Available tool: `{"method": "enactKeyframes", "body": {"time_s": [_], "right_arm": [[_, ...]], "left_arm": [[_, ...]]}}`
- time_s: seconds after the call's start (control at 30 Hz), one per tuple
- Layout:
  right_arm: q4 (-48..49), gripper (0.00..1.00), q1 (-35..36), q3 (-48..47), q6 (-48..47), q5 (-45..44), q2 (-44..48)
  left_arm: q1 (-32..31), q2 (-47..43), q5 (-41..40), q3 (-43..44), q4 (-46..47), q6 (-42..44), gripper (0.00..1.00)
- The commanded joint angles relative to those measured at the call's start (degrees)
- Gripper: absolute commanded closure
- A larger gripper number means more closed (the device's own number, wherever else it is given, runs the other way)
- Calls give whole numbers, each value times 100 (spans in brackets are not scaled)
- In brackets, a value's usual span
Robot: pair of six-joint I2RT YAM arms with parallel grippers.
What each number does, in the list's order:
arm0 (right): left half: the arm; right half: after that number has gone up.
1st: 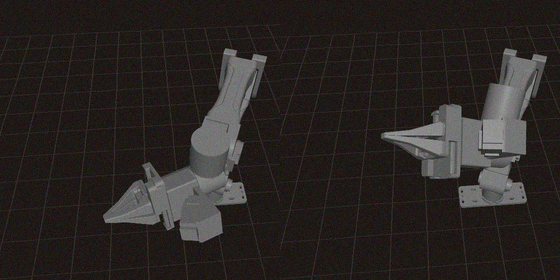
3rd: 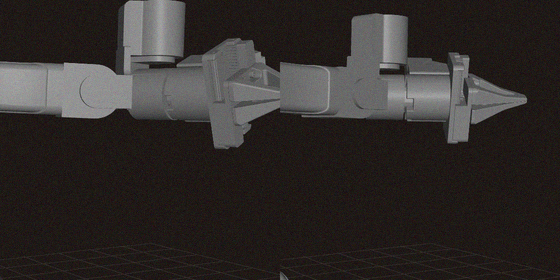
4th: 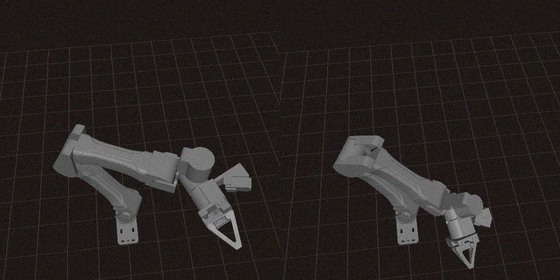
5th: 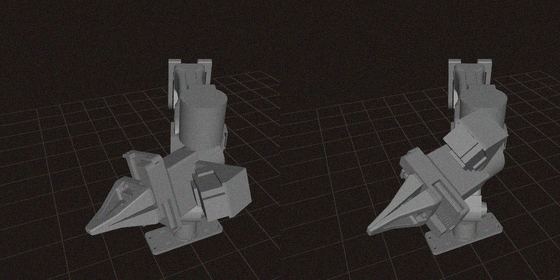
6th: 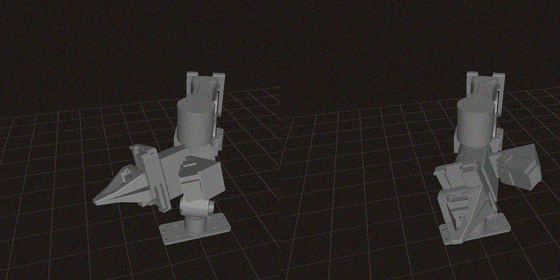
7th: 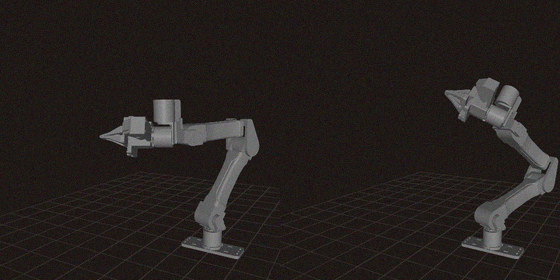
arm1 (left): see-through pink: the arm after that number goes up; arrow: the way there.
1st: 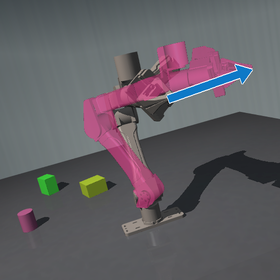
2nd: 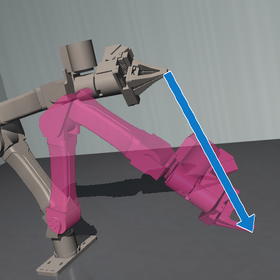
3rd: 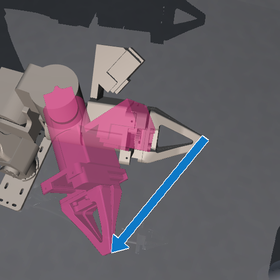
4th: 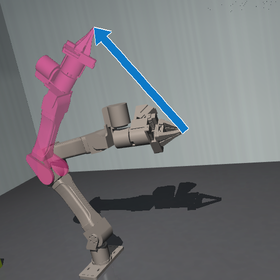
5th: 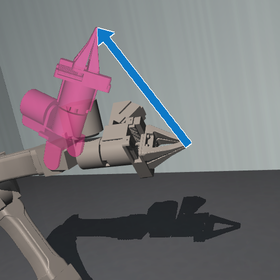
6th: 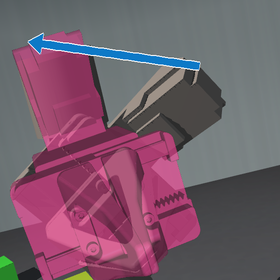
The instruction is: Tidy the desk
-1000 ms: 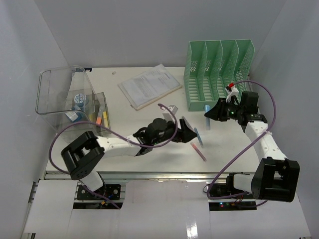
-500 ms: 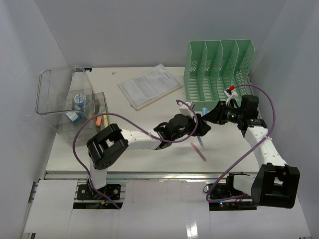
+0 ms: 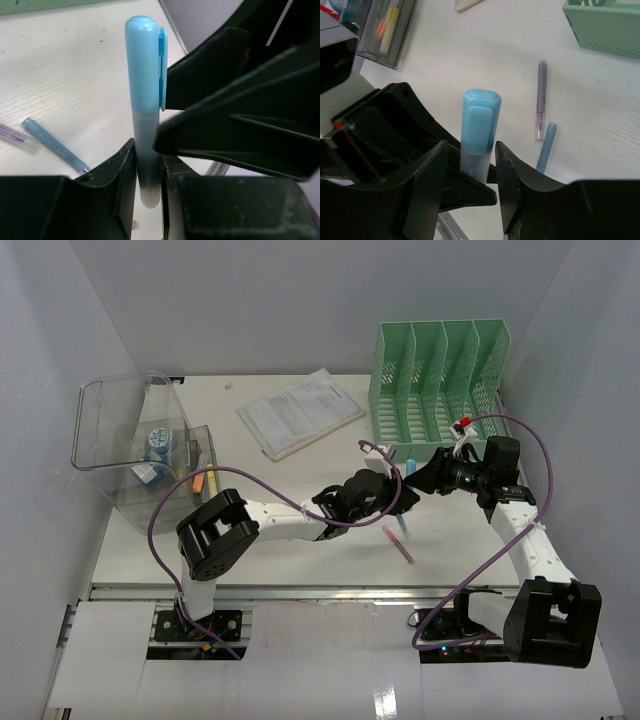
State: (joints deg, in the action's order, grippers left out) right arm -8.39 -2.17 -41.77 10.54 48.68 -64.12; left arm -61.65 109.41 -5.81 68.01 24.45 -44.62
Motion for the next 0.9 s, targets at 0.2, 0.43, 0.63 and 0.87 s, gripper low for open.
{"method": "enactKeyframes", "body": {"time_s": [0.2, 0.43, 0.63, 0.87], "right_arm": [[-532, 10, -109, -251, -2198, 1300, 243], [-531, 10, -385, 132, -2647, 1217, 760], [-573, 10, -682, 172, -2686, 1504, 619], [-644, 10, -797, 204, -2710, 1647, 572]], "left_arm": [[92, -1317, -642, -870, -1983, 129, 91], [817, -3723, -1523, -1636, -4780, 226, 91], [2691, -4510, -1816, -1208, -6952, 1208, 90], [3788, -3643, -2618, -431, -7433, 1815, 89]]}}
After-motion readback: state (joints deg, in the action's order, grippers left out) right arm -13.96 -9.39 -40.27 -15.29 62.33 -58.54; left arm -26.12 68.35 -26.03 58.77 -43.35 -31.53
